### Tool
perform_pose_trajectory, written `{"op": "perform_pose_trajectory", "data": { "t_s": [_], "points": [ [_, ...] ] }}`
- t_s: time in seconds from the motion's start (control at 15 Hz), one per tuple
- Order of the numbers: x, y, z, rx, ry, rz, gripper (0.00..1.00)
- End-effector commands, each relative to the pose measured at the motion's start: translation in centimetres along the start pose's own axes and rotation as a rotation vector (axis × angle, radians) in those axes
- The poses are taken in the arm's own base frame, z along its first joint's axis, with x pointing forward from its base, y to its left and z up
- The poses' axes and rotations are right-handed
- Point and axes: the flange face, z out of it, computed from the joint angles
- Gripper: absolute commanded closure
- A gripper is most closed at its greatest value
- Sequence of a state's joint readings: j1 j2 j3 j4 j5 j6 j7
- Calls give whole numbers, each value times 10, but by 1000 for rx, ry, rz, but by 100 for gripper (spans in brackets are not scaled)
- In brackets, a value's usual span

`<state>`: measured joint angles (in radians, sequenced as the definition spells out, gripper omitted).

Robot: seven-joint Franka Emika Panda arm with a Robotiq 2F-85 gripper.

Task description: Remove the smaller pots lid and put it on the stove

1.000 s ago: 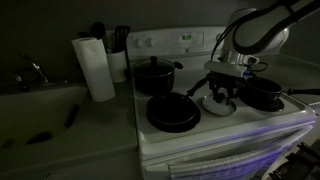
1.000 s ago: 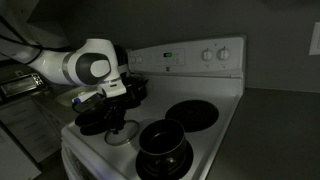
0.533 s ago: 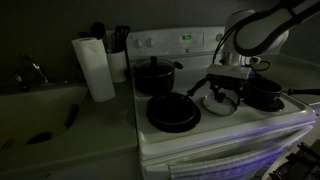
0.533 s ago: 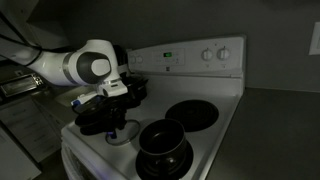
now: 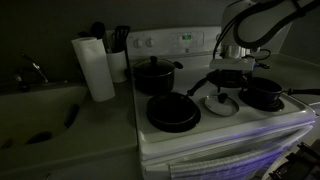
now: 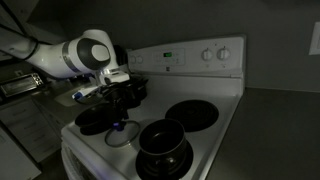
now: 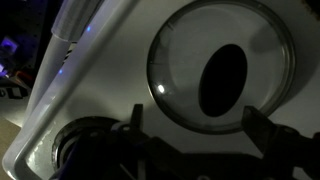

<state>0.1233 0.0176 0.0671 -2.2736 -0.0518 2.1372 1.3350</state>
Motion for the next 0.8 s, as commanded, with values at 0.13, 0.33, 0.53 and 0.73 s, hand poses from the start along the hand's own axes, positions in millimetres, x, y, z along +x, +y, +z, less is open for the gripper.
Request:
{"op": "perform_pose_trajectory", "data": {
  "t_s": [0.13,0.33,0.53,0.73],
  "points": [
    [6,0,-30,-5,11,-92,0],
    [5,0,-47,-3,11,-122,0],
    [3,1,-61,4,21,-139,0],
    [3,2,-69,10,25,-149,0]
  ]
}}
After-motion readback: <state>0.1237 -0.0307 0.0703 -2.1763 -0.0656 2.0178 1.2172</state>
